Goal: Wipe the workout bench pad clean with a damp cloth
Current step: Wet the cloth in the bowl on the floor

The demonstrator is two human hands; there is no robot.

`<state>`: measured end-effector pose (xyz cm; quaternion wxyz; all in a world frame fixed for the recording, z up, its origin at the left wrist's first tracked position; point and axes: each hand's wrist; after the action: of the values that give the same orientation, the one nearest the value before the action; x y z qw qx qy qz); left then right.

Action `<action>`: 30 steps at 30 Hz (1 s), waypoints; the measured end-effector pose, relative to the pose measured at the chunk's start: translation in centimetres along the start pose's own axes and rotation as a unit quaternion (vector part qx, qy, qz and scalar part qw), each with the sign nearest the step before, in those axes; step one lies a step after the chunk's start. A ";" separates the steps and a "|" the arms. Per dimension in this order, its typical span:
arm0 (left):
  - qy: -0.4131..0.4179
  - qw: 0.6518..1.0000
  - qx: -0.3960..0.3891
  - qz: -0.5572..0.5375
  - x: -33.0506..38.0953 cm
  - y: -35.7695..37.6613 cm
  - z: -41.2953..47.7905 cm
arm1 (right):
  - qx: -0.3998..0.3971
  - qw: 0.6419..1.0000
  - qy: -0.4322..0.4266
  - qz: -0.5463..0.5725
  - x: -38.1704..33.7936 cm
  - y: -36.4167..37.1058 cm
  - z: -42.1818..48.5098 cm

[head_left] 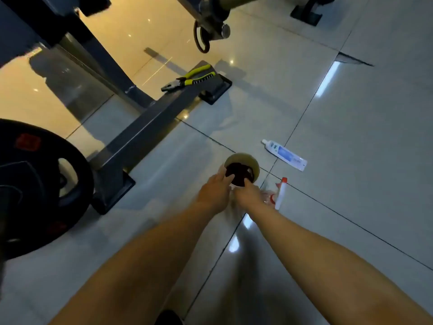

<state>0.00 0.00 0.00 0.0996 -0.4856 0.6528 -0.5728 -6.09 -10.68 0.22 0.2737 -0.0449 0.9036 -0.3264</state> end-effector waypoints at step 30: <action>-0.064 0.980 0.127 -0.136 -0.8 6.4 -4.7 | 0.054 0.991 -0.109 0.050 6.7 4.0 -4.0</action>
<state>-6.12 2.81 -4.23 0.1234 -0.5883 0.4950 -0.6274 -13.51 -7.02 -2.80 0.3887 -0.0201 0.8507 -0.3534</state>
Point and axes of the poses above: each hand's wrist, its own z-axis towards the middle knuckle, its own y-axis out of the palm, x = y × z, and after that the axes turned 5 degrees about x, right-handed
